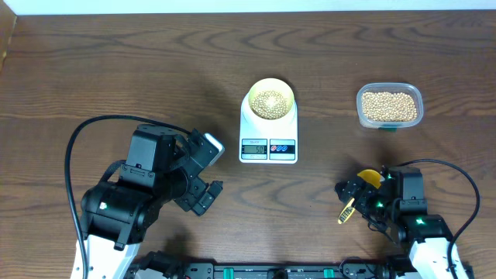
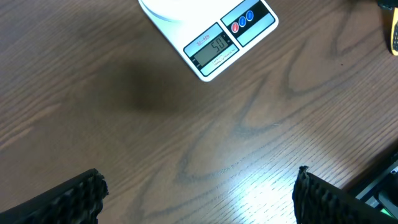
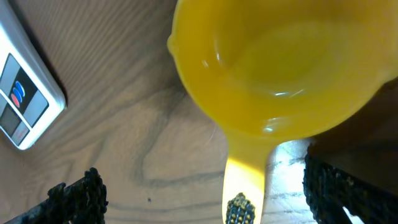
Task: Scoop item into bowl and weigh 50g on scale
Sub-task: 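Lower the right arm with the scoop to the front-right table area, then set the yellow scoop down on the table and open the right gripper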
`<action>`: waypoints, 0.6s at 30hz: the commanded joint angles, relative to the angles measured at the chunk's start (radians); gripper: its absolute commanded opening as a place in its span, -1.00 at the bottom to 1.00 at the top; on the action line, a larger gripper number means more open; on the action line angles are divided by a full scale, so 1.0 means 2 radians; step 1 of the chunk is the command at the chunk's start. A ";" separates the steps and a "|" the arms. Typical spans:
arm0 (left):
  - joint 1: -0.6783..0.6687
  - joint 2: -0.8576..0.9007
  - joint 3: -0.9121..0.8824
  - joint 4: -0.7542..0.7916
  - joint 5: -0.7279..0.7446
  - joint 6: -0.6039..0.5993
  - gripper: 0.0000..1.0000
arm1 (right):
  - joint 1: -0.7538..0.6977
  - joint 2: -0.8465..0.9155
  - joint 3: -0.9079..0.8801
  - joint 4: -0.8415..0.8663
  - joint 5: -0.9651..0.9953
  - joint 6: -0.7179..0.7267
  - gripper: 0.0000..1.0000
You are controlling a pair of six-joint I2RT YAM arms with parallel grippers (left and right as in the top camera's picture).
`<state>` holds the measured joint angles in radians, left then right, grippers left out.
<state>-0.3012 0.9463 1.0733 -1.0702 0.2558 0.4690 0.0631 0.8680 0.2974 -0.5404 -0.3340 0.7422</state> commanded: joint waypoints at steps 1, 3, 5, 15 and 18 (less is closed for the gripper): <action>0.003 0.000 0.008 -0.001 -0.003 0.003 0.96 | 0.001 -0.015 0.032 -0.022 -0.008 -0.026 0.98; 0.003 0.000 0.008 -0.001 -0.003 0.003 0.96 | 0.001 -0.028 0.044 -0.037 -0.008 -0.032 0.99; 0.003 0.000 0.008 -0.001 -0.003 0.003 0.96 | 0.001 -0.042 0.054 -0.047 -0.008 -0.034 0.98; 0.003 0.000 0.008 -0.001 -0.003 0.003 0.96 | 0.001 -0.126 0.090 -0.137 0.001 -0.037 0.98; 0.003 0.000 0.008 -0.001 -0.003 0.003 0.96 | 0.001 -0.135 0.090 -0.154 0.001 -0.037 0.98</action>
<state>-0.3012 0.9466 1.0733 -1.0706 0.2558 0.4690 0.0631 0.6182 0.4515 -0.8242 -0.3412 0.6838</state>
